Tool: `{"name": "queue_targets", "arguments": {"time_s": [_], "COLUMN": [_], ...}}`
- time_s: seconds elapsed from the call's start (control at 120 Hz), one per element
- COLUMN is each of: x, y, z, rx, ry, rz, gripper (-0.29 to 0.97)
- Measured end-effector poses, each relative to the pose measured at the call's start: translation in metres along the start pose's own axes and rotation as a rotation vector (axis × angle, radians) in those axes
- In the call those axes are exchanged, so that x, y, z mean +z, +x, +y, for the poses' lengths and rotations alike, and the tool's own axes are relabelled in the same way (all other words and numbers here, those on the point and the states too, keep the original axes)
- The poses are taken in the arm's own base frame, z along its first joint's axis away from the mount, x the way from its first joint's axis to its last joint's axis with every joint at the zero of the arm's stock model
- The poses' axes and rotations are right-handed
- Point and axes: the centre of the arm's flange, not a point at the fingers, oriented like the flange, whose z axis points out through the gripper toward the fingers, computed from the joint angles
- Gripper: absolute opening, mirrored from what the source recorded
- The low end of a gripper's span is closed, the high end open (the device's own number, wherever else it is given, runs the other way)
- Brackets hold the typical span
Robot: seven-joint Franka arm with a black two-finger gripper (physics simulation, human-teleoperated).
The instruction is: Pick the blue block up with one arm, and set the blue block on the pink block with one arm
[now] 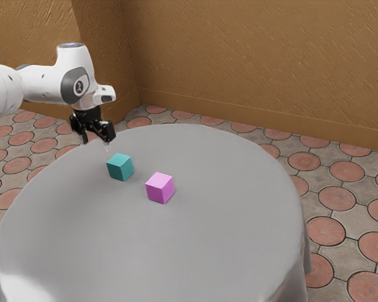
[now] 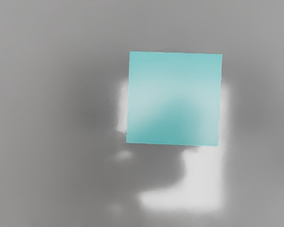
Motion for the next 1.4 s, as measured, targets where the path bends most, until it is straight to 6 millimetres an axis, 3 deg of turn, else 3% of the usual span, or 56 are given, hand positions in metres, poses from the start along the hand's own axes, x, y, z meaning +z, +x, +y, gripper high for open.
{"name": "queue_targets", "arguments": {"time_s": [0.375, 0.675, 1.4], "x": [0.024, 0.075, 0.108], "y": [0.034, 0.047, 0.057], "z": [0.006, 0.014, 0.015], "rx": [0.081, 0.123, 0.157], "ry": [-0.003, -0.023, -0.033], "rz": [0.018, -0.026, -0.044], "gripper": [0.68, 0.68, 0.68]}}
